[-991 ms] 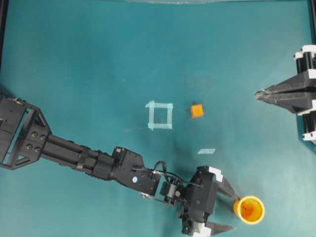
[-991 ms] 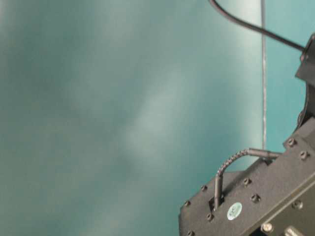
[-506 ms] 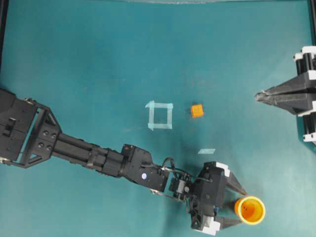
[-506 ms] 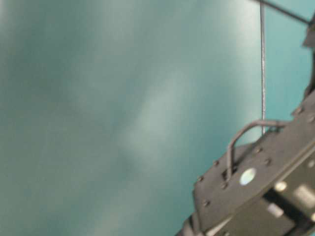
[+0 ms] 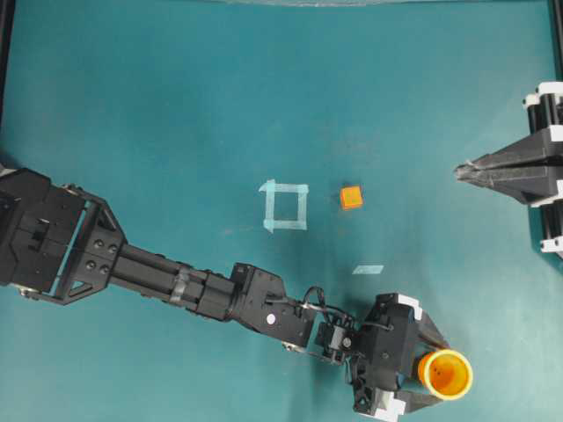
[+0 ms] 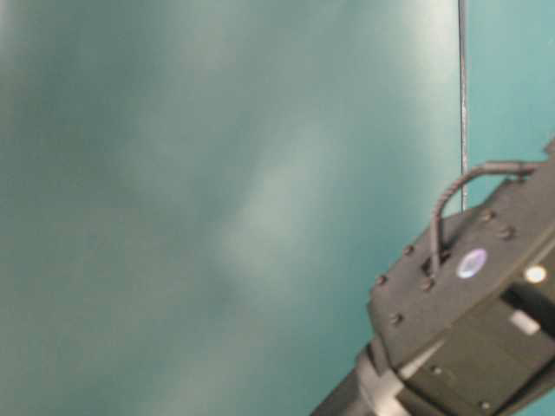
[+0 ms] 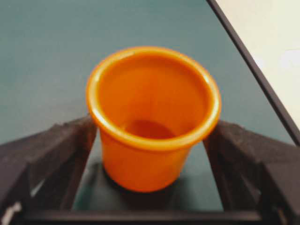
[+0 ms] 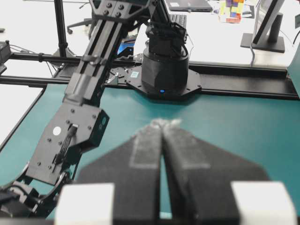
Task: Lift the orange cup with left arm.
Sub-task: 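Close the left gripper on the orange cup and raise it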
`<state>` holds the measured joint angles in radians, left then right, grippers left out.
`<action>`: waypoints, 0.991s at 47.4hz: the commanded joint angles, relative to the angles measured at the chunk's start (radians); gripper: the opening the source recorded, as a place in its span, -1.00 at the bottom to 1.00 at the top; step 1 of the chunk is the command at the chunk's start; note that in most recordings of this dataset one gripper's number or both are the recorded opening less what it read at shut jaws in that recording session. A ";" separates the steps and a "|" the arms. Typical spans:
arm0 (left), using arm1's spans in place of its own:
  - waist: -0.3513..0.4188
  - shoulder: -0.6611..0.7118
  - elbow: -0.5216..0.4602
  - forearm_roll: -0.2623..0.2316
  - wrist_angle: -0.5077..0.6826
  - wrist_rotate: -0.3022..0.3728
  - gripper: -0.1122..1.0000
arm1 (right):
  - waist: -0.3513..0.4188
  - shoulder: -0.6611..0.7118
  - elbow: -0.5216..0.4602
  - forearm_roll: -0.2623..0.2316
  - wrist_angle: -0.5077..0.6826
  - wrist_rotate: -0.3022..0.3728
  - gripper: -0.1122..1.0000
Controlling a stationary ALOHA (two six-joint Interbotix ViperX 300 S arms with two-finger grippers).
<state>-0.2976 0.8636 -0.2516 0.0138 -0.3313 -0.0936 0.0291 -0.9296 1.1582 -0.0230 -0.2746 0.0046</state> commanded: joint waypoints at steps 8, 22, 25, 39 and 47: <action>-0.005 -0.026 -0.037 0.003 0.009 0.012 0.58 | 0.003 0.006 -0.028 -0.002 -0.003 0.000 -0.80; -0.002 -0.044 -0.032 0.003 0.015 0.021 0.35 | 0.003 0.017 -0.028 0.000 -0.003 0.002 -0.80; 0.000 -0.054 -0.031 0.003 0.028 0.028 0.35 | 0.003 0.018 -0.031 -0.002 -0.005 0.002 -0.80; 0.002 -0.129 -0.044 0.003 0.176 0.130 0.35 | 0.003 0.017 -0.032 0.000 -0.005 0.002 -0.80; 0.002 -0.175 -0.052 0.003 0.192 0.133 0.35 | 0.003 0.018 -0.034 0.000 -0.002 0.002 -0.80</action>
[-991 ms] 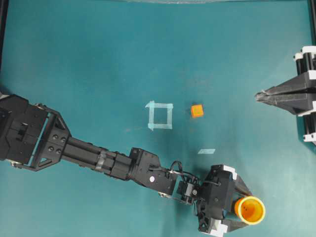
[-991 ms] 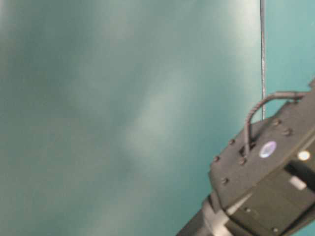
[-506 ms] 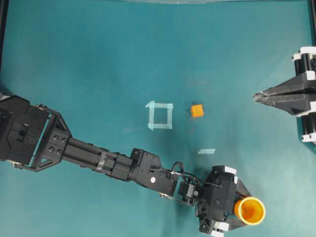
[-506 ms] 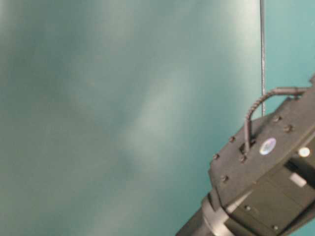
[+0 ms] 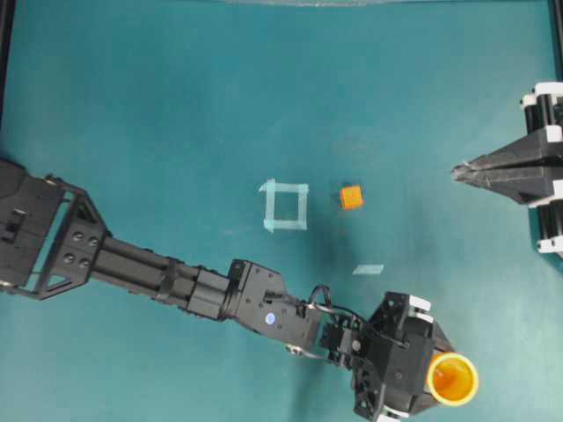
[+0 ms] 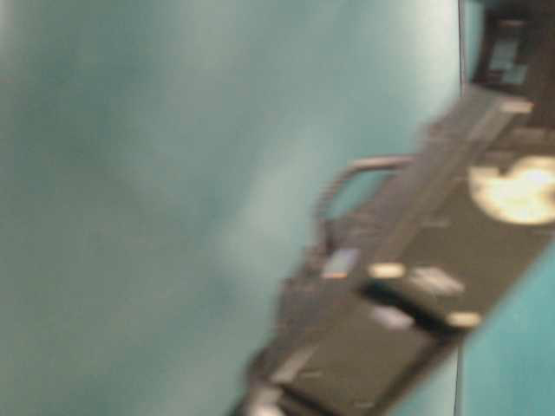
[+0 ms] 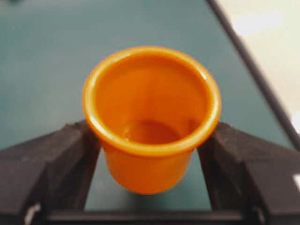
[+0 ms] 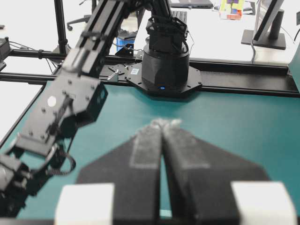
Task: Lift the orange cup with left arm.
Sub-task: 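Close the left gripper on the orange cup and raise it, then hold the orange cup lifted in the left gripper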
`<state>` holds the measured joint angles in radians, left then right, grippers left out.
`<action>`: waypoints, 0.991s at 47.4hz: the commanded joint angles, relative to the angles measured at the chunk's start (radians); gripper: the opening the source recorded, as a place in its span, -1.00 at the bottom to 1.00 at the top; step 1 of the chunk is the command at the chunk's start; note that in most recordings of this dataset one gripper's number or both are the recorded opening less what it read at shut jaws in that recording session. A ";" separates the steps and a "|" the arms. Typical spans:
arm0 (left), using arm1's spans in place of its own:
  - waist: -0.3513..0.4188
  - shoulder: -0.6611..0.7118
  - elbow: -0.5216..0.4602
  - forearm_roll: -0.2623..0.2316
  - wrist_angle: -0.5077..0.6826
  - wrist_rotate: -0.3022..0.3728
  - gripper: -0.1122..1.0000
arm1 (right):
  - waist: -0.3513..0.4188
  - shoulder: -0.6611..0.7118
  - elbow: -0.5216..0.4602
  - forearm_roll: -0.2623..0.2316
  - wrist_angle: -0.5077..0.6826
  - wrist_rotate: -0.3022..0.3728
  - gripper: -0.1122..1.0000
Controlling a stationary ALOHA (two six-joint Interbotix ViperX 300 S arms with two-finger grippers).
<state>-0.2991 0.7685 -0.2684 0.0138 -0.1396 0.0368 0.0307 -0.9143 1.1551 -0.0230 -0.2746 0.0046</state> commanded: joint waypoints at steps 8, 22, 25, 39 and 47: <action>0.003 -0.120 -0.041 0.003 0.017 0.014 0.35 | 0.002 0.003 -0.032 -0.002 -0.002 0.002 -0.80; 0.003 -0.189 -0.063 0.003 0.140 0.014 0.35 | 0.002 0.003 -0.034 -0.002 -0.002 0.002 -0.80; 0.003 -0.195 -0.072 0.003 0.153 0.014 0.35 | 0.002 0.002 -0.034 0.000 -0.002 0.002 -0.80; 0.003 -0.199 -0.115 0.003 0.184 0.018 0.35 | 0.002 0.003 -0.034 -0.002 -0.002 0.002 -0.80; 0.003 -0.201 -0.120 0.003 0.204 0.018 0.35 | 0.002 0.002 -0.034 0.000 0.005 0.000 -0.80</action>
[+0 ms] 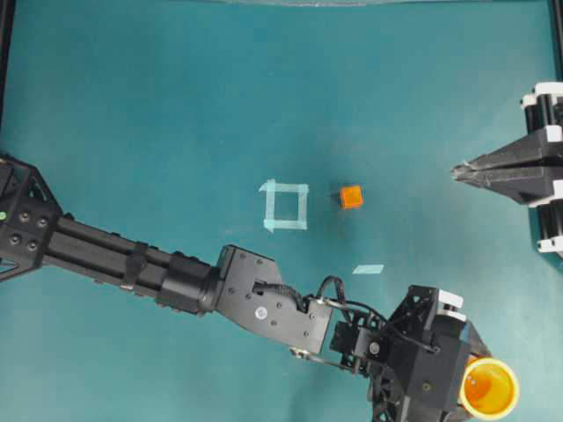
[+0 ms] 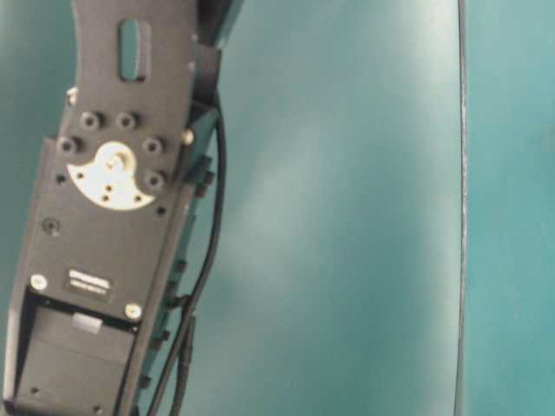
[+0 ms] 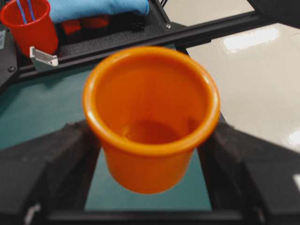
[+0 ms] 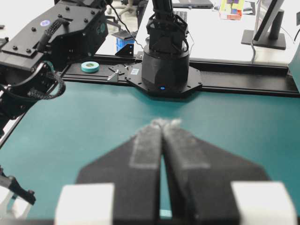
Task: Lift the orange cup with left arm.
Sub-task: 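Hold the orange cup lifted in the left gripper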
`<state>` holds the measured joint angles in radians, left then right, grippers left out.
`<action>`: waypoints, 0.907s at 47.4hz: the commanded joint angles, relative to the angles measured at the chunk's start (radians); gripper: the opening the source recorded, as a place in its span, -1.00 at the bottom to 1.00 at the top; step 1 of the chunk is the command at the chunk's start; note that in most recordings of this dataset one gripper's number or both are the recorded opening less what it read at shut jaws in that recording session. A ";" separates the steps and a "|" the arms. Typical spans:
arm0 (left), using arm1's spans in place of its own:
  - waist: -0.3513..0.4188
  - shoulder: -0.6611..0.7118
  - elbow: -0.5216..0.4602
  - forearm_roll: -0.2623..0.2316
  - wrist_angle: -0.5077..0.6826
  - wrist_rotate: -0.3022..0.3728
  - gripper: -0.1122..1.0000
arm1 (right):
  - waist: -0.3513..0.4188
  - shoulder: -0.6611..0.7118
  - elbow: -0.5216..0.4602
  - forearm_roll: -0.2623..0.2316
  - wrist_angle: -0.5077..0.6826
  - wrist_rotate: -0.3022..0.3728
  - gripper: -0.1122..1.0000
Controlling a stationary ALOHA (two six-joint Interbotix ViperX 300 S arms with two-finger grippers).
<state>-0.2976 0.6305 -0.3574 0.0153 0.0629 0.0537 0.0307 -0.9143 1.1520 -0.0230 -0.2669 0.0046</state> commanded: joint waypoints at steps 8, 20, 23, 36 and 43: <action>0.002 -0.063 -0.035 0.002 0.002 0.002 0.35 | 0.002 0.002 -0.031 -0.002 -0.003 0.002 -0.80; 0.002 -0.071 -0.037 0.002 0.002 0.002 0.35 | 0.002 0.002 -0.031 -0.002 -0.002 0.002 -0.80; 0.002 -0.072 -0.038 0.002 0.002 0.002 0.35 | 0.002 0.003 -0.031 -0.002 -0.002 0.002 -0.80; 0.002 -0.083 -0.038 0.002 0.006 0.002 0.35 | 0.002 0.002 -0.031 -0.002 -0.003 0.002 -0.80; 0.002 -0.084 -0.038 0.002 0.012 0.002 0.35 | 0.002 0.003 -0.032 0.000 -0.003 0.002 -0.80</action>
